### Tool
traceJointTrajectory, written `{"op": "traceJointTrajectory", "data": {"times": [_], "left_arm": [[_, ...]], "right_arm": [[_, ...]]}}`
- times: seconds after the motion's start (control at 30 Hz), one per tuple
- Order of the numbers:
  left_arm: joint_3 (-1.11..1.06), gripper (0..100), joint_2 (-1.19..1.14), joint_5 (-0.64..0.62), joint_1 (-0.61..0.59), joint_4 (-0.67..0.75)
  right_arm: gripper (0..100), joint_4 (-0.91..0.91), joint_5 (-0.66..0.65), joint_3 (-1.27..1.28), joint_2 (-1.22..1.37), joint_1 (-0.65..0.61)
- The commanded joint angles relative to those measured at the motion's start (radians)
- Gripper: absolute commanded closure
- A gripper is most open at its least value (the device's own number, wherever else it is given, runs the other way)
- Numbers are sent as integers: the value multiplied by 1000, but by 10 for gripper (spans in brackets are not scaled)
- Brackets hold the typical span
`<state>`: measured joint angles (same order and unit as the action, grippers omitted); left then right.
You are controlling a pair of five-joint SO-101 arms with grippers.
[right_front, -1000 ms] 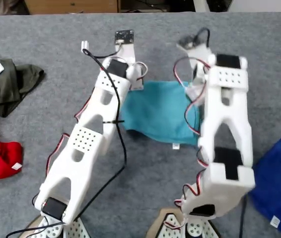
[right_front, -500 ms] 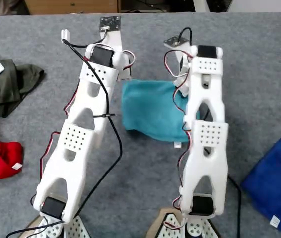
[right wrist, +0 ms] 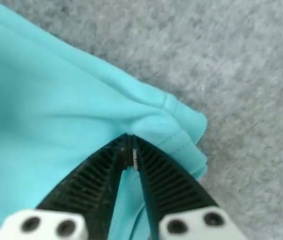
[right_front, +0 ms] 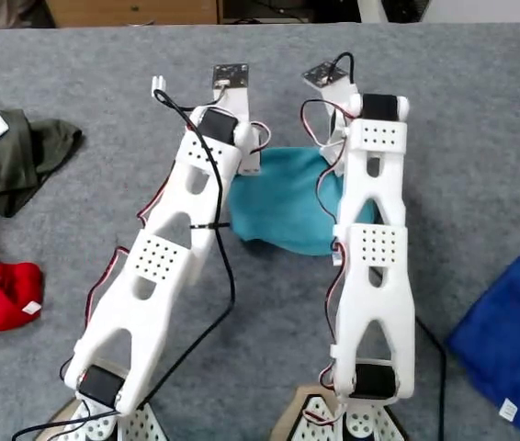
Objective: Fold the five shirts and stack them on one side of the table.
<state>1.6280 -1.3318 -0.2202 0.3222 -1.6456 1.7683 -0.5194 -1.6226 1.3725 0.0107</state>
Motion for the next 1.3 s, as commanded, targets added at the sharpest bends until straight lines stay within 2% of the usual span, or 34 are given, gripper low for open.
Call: {"op": "traceJointTrajectory", "data": {"times": [0.0, 0.13, 0.3, 0.37, 0.63, 0.83, 1.07, 1.27], "left_arm": [[49, 977, 27, -8, -32, 15], [46, 972, 48, -5, -54, 12], [46, 906, 113, -3, -55, -49], [46, 918, 130, -2, -46, -44], [44, 975, 44, -8, -32, 169], [44, 982, -10, -8, -34, 189], [44, 982, -54, -2, -37, 195], [2, 982, -56, -3, -37, 249]], "right_arm": [[994, 20, 11, 18, -173, -8], [994, 20, 14, 186, -332, -5], [994, 20, 25, 526, -604, -15], [994, 11, 74, 668, -714, -28], [994, -180, 106, 1241, -1015, -61], [994, -388, 110, 1647, -1145, 10], [994, -552, 72, 1882, -1175, 111], [994, -588, 44, 1897, -1181, 134]]}}
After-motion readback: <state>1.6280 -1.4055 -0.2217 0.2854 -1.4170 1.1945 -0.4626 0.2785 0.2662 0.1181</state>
